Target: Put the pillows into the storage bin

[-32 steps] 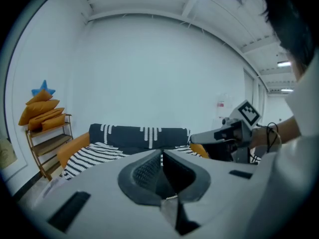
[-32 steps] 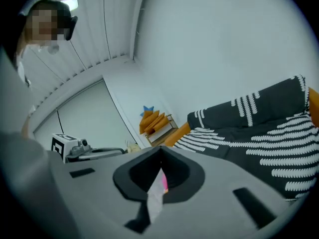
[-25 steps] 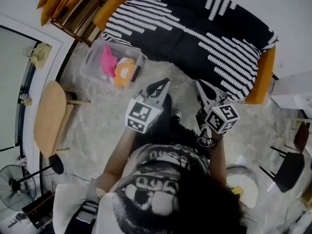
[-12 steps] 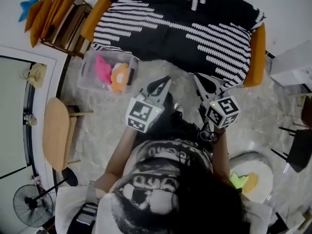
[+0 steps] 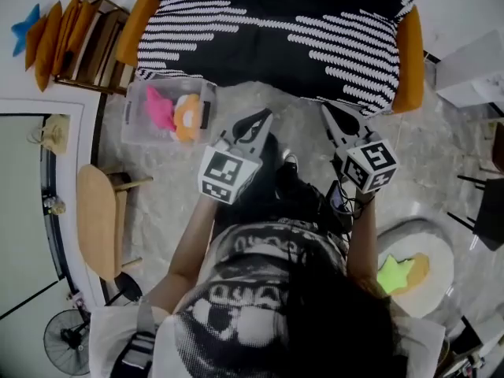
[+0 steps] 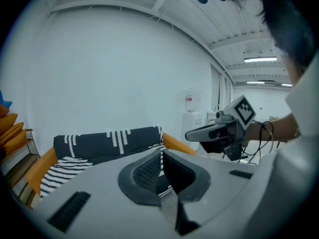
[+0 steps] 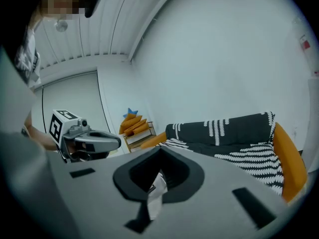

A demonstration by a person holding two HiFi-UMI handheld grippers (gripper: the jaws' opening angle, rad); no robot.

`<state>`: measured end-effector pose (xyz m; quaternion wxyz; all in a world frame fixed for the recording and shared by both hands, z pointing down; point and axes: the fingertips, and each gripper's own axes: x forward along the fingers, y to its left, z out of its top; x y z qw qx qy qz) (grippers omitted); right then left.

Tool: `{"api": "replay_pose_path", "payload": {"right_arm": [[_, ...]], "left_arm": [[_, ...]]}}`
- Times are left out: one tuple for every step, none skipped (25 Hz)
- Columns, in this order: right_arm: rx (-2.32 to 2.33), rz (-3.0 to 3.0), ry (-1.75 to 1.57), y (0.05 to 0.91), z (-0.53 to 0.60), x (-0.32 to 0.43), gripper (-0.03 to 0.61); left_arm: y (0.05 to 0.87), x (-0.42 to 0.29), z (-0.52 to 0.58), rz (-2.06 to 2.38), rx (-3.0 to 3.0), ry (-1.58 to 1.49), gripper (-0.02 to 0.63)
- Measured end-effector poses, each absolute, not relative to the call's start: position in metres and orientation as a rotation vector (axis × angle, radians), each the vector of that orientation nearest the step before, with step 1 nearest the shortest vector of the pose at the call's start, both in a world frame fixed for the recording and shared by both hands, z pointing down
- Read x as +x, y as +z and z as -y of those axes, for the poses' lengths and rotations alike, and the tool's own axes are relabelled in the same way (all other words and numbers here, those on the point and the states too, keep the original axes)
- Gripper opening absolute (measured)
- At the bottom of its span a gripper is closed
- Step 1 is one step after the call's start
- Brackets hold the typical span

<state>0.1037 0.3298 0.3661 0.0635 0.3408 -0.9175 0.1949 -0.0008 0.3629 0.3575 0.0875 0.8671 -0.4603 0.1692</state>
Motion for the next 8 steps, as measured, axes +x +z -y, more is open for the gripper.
{"api": "replay_pose_path", "payload": {"right_arm": [[1.037, 2.769, 0.6, 0.368, -0.33, 0.108, -0.002], [1.043, 2.767, 0.613, 0.37, -0.329, 0.112, -0.002], [1.047, 2.767, 0.626, 0.373, -0.329, 0.116, -0.002], [1.05, 2.766, 0.636, 0.375, -0.328, 0.12, -0.002], [1.053, 2.763, 0.644, 0.377, -0.327, 0.124, -0.002], [1.057, 2.76, 0.651, 0.38, -0.325, 0.127, -0.002], [1.061, 2.756, 0.657, 0.383, -0.324, 0.129, -0.002], [1.065, 2.751, 0.662, 0.385, -0.323, 0.132, -0.002]], "left_arm": [[0.359, 0.0, -0.363, 1.369, 2.584, 0.512, 0.012], [0.36, 0.001, -0.363, 1.368, 2.586, 0.523, 0.012], [0.362, 0.002, -0.364, 1.367, 2.589, 0.534, 0.012], [0.364, 0.002, -0.364, 1.367, 2.591, 0.542, 0.012], [0.365, 0.002, -0.364, 1.368, 2.591, 0.547, 0.012], [0.367, 0.001, -0.365, 1.369, 2.59, 0.55, 0.012], [0.369, 0.0, -0.365, 1.37, 2.588, 0.552, 0.012], [0.371, -0.001, -0.366, 1.371, 2.584, 0.553, 0.012]]}}
